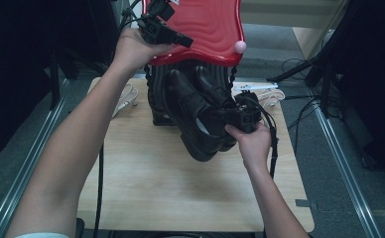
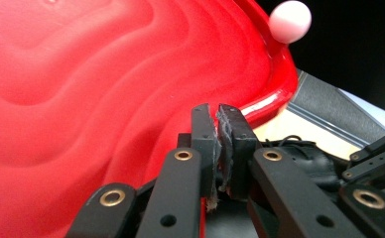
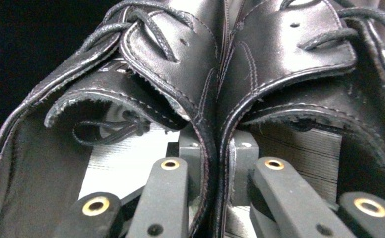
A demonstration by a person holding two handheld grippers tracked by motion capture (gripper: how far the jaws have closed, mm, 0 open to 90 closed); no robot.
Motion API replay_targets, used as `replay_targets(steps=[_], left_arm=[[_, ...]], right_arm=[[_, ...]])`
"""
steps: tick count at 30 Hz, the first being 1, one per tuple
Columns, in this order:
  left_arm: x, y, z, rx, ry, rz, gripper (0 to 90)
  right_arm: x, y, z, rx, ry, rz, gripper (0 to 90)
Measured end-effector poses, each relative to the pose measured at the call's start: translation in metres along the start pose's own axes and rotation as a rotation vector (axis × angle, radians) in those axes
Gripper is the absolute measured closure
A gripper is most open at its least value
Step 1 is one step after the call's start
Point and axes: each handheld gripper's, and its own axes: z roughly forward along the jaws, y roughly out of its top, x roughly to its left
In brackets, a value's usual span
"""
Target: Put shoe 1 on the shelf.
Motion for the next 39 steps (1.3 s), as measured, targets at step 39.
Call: replay_targets(steps=[39], left_arm=[[0.008, -0.003, 0.018, -0.013, 0.031, -0.003, 90.0]], right_arm=[[0.008, 0.040, 0.101, -0.188, -0.375, 0.081, 82.1]])
